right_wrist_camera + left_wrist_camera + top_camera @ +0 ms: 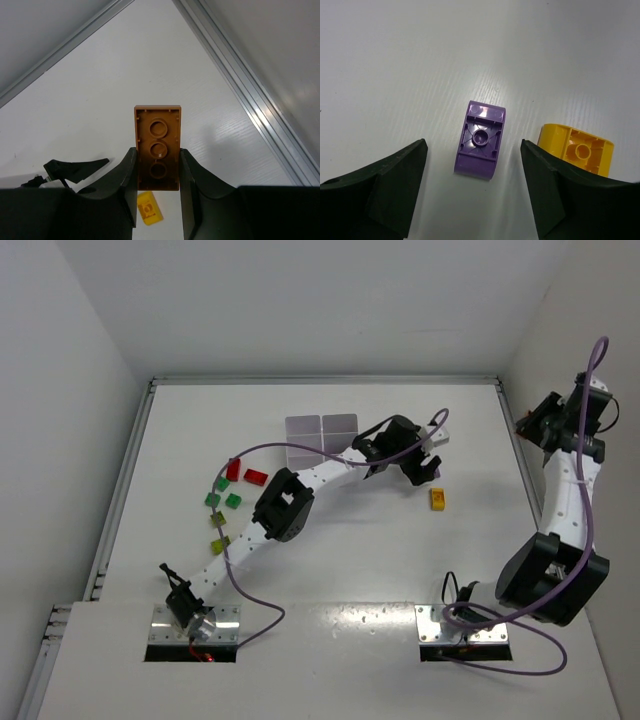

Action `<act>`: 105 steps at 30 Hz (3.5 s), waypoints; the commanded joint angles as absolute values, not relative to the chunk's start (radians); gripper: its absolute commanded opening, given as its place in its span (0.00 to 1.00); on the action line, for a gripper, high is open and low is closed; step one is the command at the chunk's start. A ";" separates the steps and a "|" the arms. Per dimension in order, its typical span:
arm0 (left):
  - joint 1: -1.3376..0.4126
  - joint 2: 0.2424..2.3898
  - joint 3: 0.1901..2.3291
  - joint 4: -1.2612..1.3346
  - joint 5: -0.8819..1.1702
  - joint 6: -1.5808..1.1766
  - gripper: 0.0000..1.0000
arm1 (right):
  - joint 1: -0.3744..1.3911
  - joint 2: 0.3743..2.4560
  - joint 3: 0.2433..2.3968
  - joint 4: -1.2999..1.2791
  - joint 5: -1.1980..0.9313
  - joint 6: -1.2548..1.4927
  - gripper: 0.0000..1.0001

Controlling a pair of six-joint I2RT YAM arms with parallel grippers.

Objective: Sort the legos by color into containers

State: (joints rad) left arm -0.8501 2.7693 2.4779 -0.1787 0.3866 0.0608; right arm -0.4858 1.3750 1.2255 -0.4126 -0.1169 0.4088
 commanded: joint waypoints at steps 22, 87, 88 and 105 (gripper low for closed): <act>-0.890 2.801 2.565 -0.314 0.259 0.112 0.33 | -0.525 1.394 1.232 -0.399 -0.169 0.443 0.00; -0.520 2.094 1.842 -0.543 0.359 0.069 0.64 | -0.140 1.710 1.522 -0.278 -0.405 0.268 0.00; -0.520 2.094 1.842 -0.543 0.359 0.069 0.72 | -0.129 1.720 1.522 -0.278 -0.405 0.259 0.00; -0.397 1.576 1.390 0.006 0.454 -0.293 0.82 | 0.195 1.828 1.652 -0.308 -0.486 0.017 0.00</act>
State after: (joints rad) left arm -0.4637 1.6684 1.4162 -0.1669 0.4675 -0.1436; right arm 0.1192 1.8019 1.5803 -0.3233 -0.4423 0.1230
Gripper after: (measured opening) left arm 0.814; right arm 0.310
